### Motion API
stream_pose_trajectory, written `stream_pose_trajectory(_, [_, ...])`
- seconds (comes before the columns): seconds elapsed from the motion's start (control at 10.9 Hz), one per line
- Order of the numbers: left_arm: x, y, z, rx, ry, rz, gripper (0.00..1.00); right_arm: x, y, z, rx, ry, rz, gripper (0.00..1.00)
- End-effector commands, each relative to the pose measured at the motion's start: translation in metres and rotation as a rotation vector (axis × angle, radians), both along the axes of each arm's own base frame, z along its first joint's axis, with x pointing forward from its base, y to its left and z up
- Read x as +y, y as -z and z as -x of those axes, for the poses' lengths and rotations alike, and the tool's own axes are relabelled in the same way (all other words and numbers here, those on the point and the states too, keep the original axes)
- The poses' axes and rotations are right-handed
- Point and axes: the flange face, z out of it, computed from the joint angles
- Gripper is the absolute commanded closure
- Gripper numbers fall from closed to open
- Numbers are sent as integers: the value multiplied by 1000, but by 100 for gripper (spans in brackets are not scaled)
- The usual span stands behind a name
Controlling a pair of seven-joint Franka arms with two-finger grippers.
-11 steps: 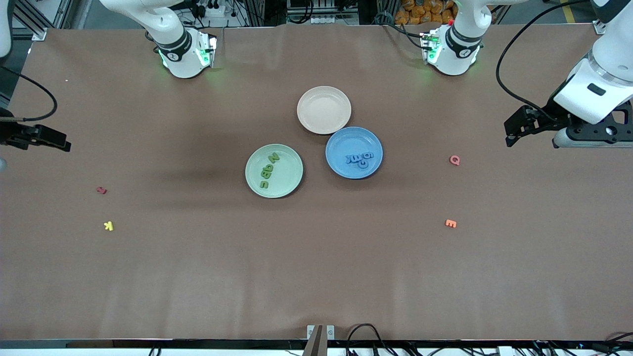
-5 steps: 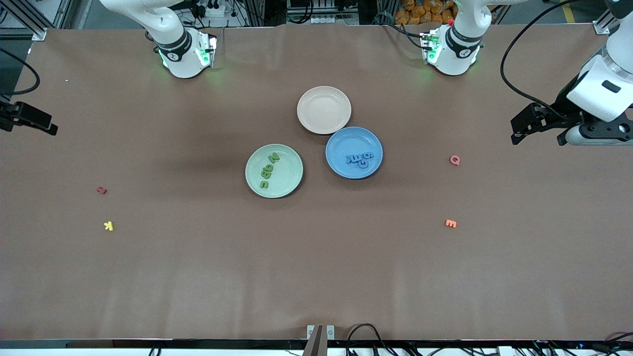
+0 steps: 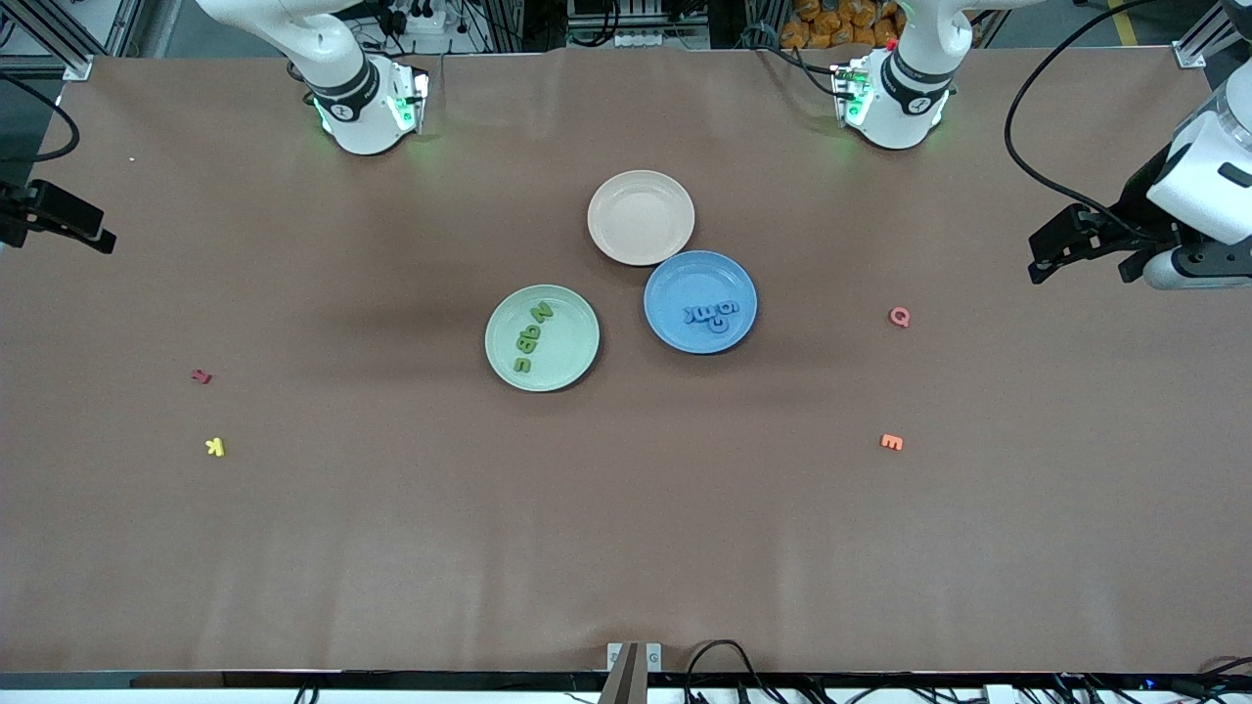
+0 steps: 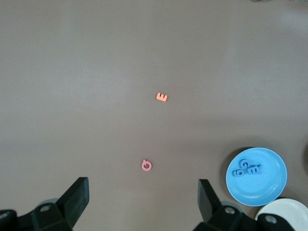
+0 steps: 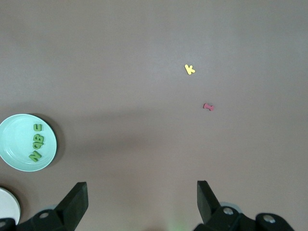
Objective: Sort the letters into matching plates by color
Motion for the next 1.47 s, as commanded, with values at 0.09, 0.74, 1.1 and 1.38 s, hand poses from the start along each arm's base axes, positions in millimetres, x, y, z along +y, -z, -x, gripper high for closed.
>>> stream_pose_trajectory(0.09, [-9, -5, 9, 36, 27, 7, 0, 12, 11, -1, -28, 9, 9, 0])
stream_pose_trajectory(0.74, [-9, -5, 13, 82, 32, -10, 0, 13, 12, -5, -41, -1, 8, 0])
stream_pose_trajectory(1.1, [-7, -4, 12, 81, 26, -16, 0, 18, 14, -6, -36, -72, 4, 0])
stream_pose_trajectory(1.38, [-5, -3, 11, 81, 28, -39, 0, 28, 18, -8, -30, -144, 3, 0])
